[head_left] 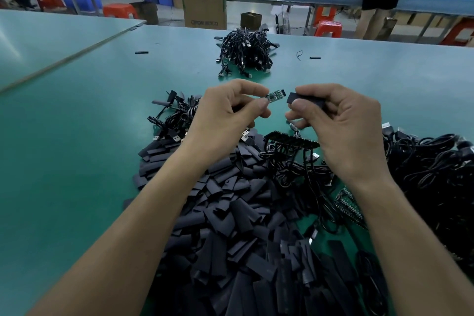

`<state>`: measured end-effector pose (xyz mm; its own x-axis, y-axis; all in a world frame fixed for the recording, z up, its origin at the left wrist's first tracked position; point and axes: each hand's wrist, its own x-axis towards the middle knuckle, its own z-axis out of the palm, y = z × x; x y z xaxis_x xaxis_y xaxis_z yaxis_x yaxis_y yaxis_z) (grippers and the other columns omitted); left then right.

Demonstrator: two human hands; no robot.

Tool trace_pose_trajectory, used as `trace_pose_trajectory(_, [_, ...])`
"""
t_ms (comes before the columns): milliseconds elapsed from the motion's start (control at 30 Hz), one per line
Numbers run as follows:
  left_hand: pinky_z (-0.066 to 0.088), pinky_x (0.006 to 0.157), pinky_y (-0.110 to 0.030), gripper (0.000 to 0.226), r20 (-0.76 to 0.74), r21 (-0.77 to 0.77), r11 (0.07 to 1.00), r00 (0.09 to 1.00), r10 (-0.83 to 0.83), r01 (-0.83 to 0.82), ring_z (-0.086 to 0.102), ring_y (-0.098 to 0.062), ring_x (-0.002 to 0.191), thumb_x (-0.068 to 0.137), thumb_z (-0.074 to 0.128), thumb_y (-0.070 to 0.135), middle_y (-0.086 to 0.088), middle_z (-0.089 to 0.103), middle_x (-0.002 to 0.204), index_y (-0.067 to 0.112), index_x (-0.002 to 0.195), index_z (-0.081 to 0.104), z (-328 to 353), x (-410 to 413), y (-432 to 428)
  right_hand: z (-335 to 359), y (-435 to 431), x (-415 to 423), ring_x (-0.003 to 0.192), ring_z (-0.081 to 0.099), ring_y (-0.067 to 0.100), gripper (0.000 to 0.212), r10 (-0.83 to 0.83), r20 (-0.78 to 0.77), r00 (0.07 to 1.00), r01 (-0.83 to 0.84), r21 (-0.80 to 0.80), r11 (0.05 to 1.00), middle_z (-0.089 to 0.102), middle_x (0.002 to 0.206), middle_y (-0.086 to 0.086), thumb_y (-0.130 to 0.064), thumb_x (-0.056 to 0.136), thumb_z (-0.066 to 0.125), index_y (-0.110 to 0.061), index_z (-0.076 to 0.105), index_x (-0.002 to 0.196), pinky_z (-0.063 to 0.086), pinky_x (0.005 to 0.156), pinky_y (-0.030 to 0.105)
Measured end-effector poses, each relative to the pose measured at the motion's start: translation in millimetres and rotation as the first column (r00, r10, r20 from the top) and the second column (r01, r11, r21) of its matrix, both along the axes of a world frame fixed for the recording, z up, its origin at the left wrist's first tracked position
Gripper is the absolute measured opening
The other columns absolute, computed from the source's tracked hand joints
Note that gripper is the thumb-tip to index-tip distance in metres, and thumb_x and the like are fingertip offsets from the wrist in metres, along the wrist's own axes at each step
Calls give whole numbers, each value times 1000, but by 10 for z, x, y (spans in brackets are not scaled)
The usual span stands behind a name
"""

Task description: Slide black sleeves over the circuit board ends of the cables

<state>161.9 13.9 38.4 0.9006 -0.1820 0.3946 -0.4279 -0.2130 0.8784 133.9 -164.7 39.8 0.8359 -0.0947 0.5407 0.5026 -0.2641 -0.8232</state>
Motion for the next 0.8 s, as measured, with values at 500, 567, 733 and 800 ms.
trace_pose_trajectory(500, [48, 61, -11, 9, -9, -28, 998, 998, -59, 59, 62, 4, 60, 96, 66, 10, 9, 75, 74, 15, 101, 70, 2, -13, -13, -24, 31, -11, 75, 74, 11, 16, -42, 59, 997, 42, 4, 999, 74, 82, -10, -12, 90, 72, -27, 68, 95, 60, 68, 24])
trace_pose_trajectory(567, [47, 59, -10, 9, -11, -34, 997, 997, -70, 70, 62, 4, 59, 96, 65, 10, 10, 75, 74, 17, 100, 70, 0, -15, -17, -35, 39, -6, 75, 74, 10, 18, -38, 56, 998, 38, 11, 999, 75, 82, -12, -12, 89, 74, -27, 68, 97, 59, 68, 22])
trace_pose_trajectory(733, [45, 57, -8, 10, -18, -60, 994, 995, -98, 96, 61, 4, 58, 96, 65, 9, 10, 75, 72, 16, 101, 70, -4, -11, -12, -58, 27, 8, 75, 74, 10, 25, -48, 59, 997, 47, 17, 999, 75, 85, -13, -13, 87, 75, -24, 67, 108, 58, 69, 20])
trace_pose_trajectory(800, [45, 57, -8, 11, -17, -64, 993, 994, -103, 102, 61, 4, 58, 96, 65, 9, 10, 74, 72, 17, 101, 71, -5, -9, -2, -58, 12, 9, 74, 74, 10, 24, -51, 68, 996, 50, 14, 999, 76, 85, -13, -14, 86, 76, -26, 68, 106, 59, 69, 21])
